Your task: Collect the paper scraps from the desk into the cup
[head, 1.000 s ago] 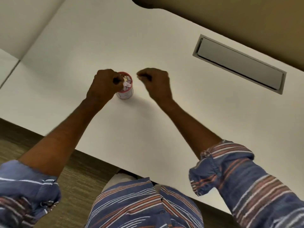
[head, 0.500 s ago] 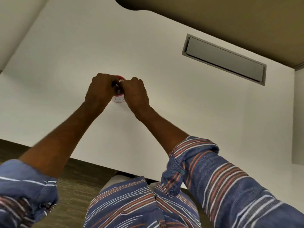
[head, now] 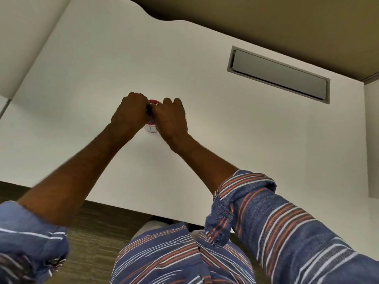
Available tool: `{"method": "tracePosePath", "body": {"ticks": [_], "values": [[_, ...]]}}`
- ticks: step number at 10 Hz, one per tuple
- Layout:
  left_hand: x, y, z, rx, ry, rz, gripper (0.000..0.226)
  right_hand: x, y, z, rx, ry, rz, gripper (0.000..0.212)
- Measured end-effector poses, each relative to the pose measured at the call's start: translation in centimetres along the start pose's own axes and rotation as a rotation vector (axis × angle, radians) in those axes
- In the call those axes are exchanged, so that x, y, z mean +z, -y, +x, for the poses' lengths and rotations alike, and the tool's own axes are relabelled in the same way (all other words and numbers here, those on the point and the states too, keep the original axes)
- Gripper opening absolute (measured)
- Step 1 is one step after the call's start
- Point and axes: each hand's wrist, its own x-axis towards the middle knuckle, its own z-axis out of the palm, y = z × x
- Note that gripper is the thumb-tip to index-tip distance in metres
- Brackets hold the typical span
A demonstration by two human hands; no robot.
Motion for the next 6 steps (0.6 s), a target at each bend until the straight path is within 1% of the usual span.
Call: {"method": "tracePosePath", "body": {"ticks": [1, 2, 3, 4, 5, 6], "values": [[1.0, 0.1, 0.2, -0.006, 0.024, -0.021, 0.033, 0.5, -0.4, 0.2, 0.013, 0.035, -0.038, 0.019], [1.5, 0.1, 0.4, -0.009, 0.033, 0.003, 0.029, 0.8, -0.6, 0.2, 0.042, 0.151, 0.018, 0.026], [1.5, -0.1, 0.8, 0.002, 0.042, 0.048, 0.036, 0.3, -1.3, 0.1, 0.029, 0.188, 0.060, 0.028], [0.4, -0.5, 1.1, 0.013, 0.092, 0.130, 0.026, -1.0, -2.0, -0.6, 0.001, 0.058, 0.111, 0.029], [-0.9, -0.5, 1.6, 0.028, 0.074, 0.118, 0.016, -1.8, -3.3, -1.6, 0.109, -0.112, 0.154, 0.024], [-2.0, -1.4, 1.7, 0.038, 0.058, 0.141, 0.023, -1.6, -5.3, -3.2, 0.280, -0.205, 0.201, 0.028]]}}
